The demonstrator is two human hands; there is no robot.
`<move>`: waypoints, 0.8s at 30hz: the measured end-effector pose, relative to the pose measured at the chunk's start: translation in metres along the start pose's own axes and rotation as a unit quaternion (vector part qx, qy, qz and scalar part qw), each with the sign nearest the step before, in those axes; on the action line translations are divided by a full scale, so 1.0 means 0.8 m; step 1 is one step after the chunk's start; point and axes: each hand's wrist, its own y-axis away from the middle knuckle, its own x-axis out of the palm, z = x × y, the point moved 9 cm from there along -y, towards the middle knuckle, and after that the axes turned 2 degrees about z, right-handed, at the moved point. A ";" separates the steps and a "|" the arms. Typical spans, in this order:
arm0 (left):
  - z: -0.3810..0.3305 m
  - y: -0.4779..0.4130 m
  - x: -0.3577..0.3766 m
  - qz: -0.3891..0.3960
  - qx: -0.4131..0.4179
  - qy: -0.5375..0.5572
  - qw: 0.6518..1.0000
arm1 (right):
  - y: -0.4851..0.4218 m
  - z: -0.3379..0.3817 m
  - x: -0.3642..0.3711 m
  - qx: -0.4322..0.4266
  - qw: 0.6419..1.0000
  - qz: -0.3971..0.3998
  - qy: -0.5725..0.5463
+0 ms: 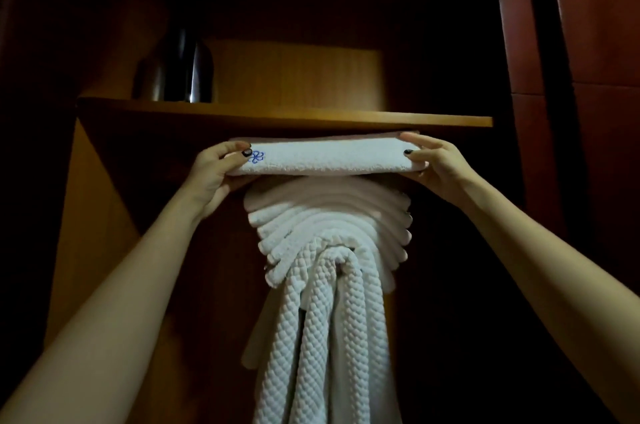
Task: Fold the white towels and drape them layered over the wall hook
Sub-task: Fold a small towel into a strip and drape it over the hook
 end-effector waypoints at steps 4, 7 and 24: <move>0.023 -0.021 0.009 -0.012 -0.010 0.034 0.999 | -0.030 -0.020 -0.003 0.008 1.000 -0.001 -0.025; 0.037 -0.031 0.014 -0.036 -0.022 0.038 0.998 | -0.047 -0.036 -0.009 0.020 0.998 0.005 -0.058; 0.036 -0.005 0.003 -0.018 0.012 -0.423 0.906 | -0.023 -0.036 0.003 -0.092 0.844 -0.016 0.529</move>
